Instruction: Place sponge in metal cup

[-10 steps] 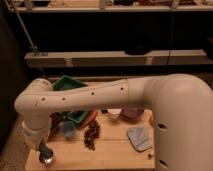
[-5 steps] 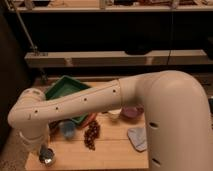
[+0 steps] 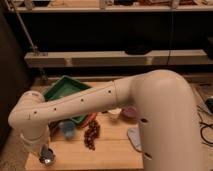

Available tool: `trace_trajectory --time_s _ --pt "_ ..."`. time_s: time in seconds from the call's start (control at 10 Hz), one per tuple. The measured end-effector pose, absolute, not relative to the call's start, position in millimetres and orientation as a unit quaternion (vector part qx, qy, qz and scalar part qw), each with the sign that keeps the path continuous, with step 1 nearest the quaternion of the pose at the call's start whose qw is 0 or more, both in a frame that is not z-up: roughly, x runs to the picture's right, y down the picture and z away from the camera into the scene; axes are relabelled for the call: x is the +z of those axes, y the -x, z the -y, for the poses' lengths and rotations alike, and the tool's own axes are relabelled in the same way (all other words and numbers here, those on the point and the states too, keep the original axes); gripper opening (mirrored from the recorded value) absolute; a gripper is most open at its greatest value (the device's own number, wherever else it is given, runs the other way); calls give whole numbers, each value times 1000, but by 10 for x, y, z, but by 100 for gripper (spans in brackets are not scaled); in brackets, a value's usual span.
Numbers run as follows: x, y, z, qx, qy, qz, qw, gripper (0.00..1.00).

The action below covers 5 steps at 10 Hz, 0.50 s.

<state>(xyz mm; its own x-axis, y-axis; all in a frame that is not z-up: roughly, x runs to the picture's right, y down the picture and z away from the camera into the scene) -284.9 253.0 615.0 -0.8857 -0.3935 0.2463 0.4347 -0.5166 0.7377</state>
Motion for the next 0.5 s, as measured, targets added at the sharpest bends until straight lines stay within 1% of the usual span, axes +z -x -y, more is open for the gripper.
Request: trace_trajectory --time_s 0.1,0.2,0.3,0.4,0.5 --pt "6153 2869 -2551 -870 27 433 233 55" --pt "6166 2879 -2566 -869 30 437 232 67" --pt "6178 2880 -2576 -868 32 439 231 74" --pt "6192 2880 -2581 -867 34 440 230 79" --pt "6189 2897 -2580 -867 33 440 229 80"
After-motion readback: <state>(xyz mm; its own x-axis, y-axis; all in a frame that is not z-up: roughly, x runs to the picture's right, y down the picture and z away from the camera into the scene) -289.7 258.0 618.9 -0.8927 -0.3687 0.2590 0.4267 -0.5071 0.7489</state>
